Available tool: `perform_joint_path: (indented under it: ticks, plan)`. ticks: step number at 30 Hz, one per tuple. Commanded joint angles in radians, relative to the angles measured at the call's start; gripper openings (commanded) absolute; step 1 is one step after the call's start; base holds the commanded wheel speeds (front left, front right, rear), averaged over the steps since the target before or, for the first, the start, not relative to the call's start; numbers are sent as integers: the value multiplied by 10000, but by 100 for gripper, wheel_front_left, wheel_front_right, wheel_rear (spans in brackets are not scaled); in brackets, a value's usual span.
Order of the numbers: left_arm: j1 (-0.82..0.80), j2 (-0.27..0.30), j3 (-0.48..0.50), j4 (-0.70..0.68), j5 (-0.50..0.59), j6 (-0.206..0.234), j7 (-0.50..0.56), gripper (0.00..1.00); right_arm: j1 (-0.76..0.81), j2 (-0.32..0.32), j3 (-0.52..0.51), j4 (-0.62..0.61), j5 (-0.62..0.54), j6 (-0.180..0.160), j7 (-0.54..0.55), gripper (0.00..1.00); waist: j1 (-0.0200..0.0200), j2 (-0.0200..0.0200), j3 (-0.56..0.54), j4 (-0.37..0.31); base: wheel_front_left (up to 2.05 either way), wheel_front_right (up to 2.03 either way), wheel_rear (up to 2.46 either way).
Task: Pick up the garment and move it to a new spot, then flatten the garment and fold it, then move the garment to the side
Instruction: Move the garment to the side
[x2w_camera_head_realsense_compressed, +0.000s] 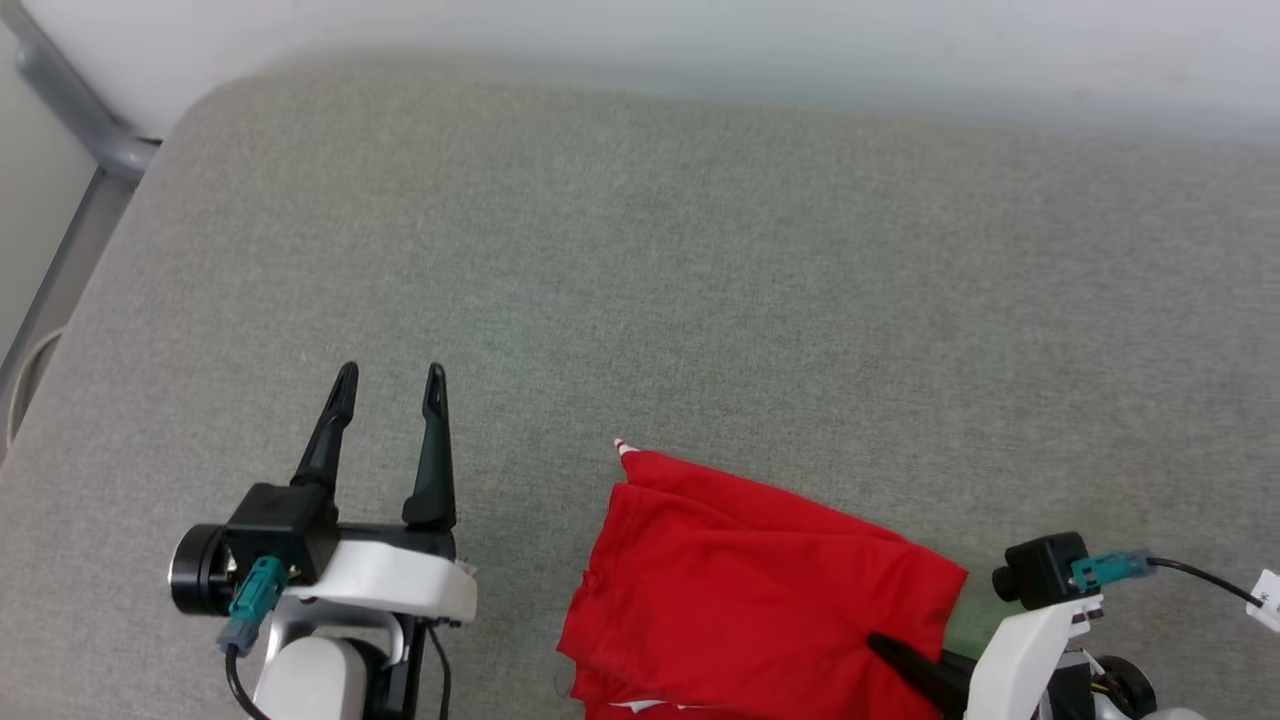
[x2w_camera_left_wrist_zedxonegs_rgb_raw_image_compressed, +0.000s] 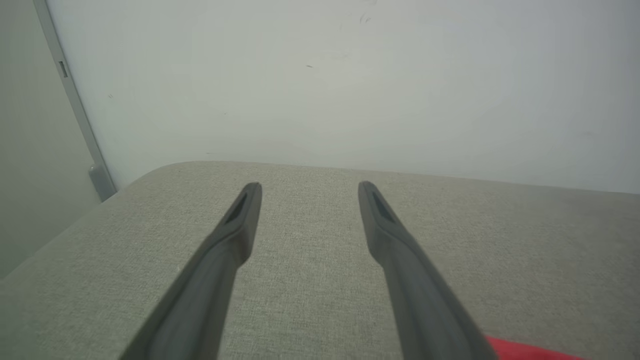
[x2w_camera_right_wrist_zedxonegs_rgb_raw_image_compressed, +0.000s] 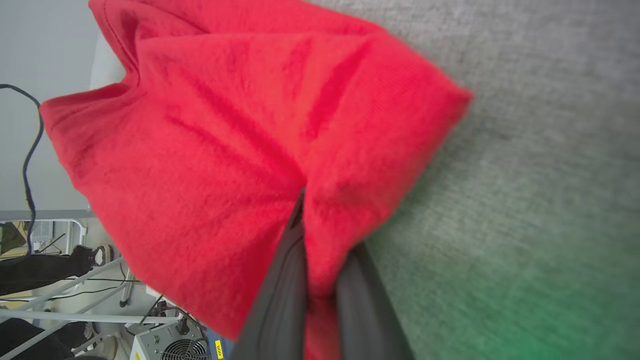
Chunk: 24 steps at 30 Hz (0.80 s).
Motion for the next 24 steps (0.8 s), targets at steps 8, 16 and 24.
perform_joint_path:
  ticks: [8,16,24]
  plan:
    - [542,197,155,18,277,-127,-20,100,176,-471,-149,-107,-653,-24,-9,0,-1,0,-1013,-1044,0,0,0]
    - [687,302,43,-179,402,-228,-20,100,-206,-970,-351,-272,-1086,-21,278,0,-1,0,-959,-2924,0,0,0]
    - [372,552,-29,-412,508,-266,28,100,-1268,-1299,-271,81,-1393,-20,-84,0,-1,0,-198,-4875,0,0,0]
